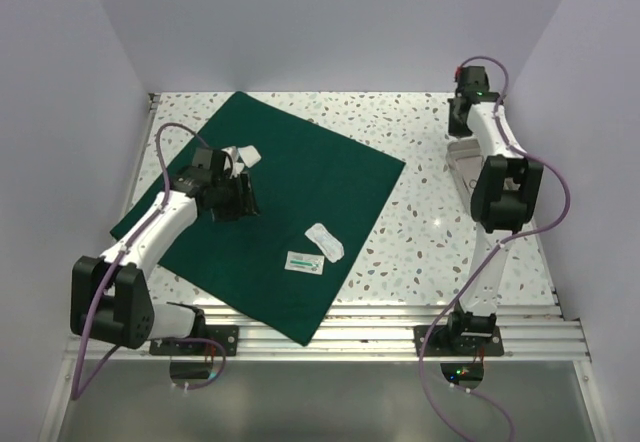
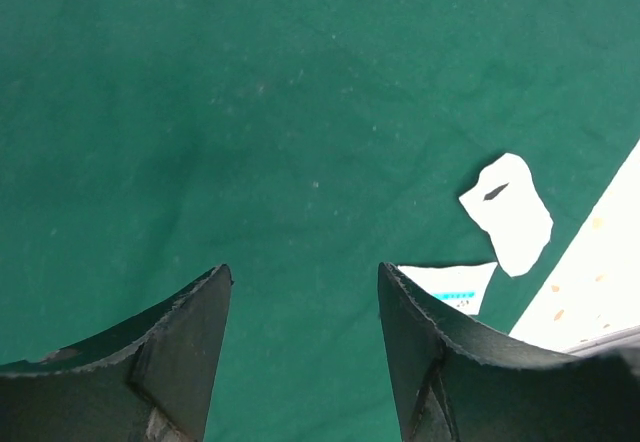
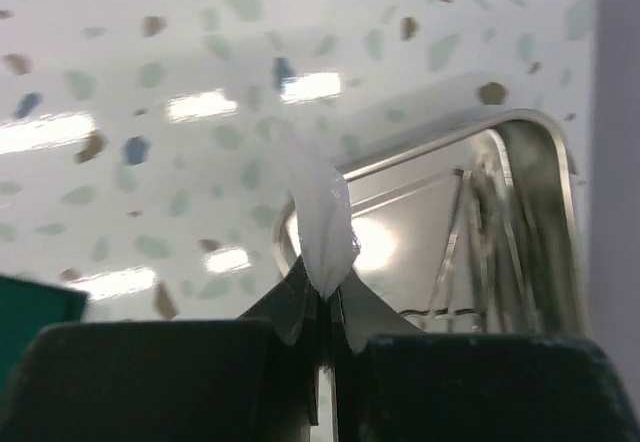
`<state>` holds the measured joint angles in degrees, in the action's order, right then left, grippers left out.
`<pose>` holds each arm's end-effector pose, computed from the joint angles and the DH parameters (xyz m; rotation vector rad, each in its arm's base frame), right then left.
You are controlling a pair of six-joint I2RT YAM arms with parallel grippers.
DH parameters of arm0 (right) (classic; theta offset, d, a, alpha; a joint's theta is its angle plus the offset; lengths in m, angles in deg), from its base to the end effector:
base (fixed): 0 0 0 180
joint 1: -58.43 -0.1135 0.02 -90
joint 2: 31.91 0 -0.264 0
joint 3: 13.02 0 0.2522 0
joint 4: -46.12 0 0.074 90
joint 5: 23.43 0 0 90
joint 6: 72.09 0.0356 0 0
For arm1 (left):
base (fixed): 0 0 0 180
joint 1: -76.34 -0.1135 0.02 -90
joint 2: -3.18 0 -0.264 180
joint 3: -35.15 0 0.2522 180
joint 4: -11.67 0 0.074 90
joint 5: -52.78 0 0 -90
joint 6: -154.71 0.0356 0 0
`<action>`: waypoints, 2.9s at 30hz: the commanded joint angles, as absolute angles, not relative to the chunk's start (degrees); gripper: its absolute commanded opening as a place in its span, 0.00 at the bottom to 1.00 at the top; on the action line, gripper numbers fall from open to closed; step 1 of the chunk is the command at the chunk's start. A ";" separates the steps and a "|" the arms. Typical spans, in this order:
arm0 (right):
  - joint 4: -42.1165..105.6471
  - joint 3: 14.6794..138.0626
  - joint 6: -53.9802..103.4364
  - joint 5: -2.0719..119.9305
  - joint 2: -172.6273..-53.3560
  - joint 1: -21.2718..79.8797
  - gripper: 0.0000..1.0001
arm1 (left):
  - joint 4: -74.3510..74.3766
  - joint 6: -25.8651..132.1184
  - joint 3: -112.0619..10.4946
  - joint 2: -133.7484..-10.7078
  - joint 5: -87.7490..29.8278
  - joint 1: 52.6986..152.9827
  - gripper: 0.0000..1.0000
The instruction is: Prepare the surgical pack
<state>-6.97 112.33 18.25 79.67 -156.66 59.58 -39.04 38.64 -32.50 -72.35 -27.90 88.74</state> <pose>0.4886 -0.0179 0.2469 0.1286 2.4727 -0.2900 0.2534 -0.0616 0.2414 -0.2542 2.6296 -0.4479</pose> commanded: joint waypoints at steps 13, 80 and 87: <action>-13.25 111.22 11.41 73.34 -160.76 66.34 0.00 | -31.54 43.35 -38.47 -86.38 -18.86 83.37 0.61; -1.92 80.63 54.65 70.70 -127.11 63.46 0.60 | -40.59 26.74 -52.61 -94.46 -34.76 77.84 0.61; 0.81 79.66 47.46 56.06 -123.67 45.63 0.60 | -33.91 25.07 -54.11 -99.82 -28.61 73.27 0.51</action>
